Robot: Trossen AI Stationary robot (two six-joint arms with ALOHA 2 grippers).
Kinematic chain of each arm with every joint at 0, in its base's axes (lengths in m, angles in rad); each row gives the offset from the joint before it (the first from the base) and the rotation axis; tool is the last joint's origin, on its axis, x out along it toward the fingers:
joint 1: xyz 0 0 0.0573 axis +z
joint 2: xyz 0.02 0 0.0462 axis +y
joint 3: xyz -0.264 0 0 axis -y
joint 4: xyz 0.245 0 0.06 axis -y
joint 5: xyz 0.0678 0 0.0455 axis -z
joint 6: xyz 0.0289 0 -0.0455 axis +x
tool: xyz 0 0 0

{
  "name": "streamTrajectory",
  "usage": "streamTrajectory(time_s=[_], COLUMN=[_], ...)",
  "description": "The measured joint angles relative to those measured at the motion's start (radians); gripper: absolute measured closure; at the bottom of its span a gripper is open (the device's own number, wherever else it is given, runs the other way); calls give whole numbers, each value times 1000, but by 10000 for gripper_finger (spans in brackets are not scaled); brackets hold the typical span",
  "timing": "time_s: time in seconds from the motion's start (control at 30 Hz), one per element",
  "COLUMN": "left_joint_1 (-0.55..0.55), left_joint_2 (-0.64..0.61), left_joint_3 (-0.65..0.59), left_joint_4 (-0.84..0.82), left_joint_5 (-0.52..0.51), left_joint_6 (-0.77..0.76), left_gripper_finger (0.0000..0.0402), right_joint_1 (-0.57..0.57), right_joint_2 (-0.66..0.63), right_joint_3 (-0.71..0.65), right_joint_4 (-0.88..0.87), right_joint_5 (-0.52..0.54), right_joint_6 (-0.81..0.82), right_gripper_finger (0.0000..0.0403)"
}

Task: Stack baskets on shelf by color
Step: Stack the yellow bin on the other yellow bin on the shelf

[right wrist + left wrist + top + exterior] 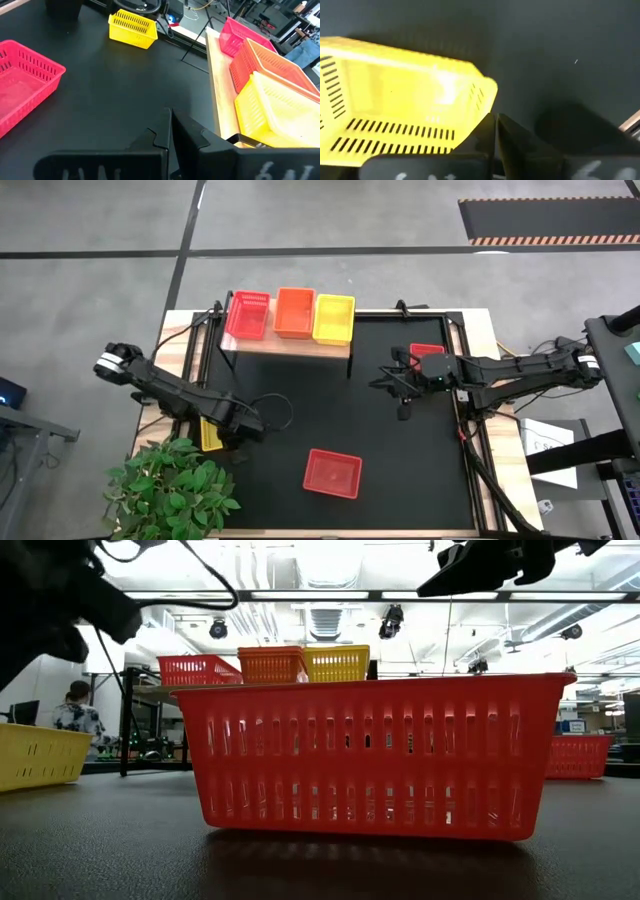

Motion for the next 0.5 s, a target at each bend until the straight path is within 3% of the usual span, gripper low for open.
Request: streamTrajectory(time_s=[0.23, 0.5], left_joint_1=[-64, -162], left_joint_2=[-9, -9], left_joint_3=[-36, -78], left_joint_4=[-1, -2], left_joint_5=[4, -38], left_joint_6=[151, 148], left_gripper_finger=[325, 240], right_joint_1=[0, 0], right_joint_2=[0, 0], right_joint_3=[0, 0], right_joint_4=[-18, -22], right_joint_5=[0, 0], right_joint_6=[0, 5], right_gripper_finger=[394, 394])
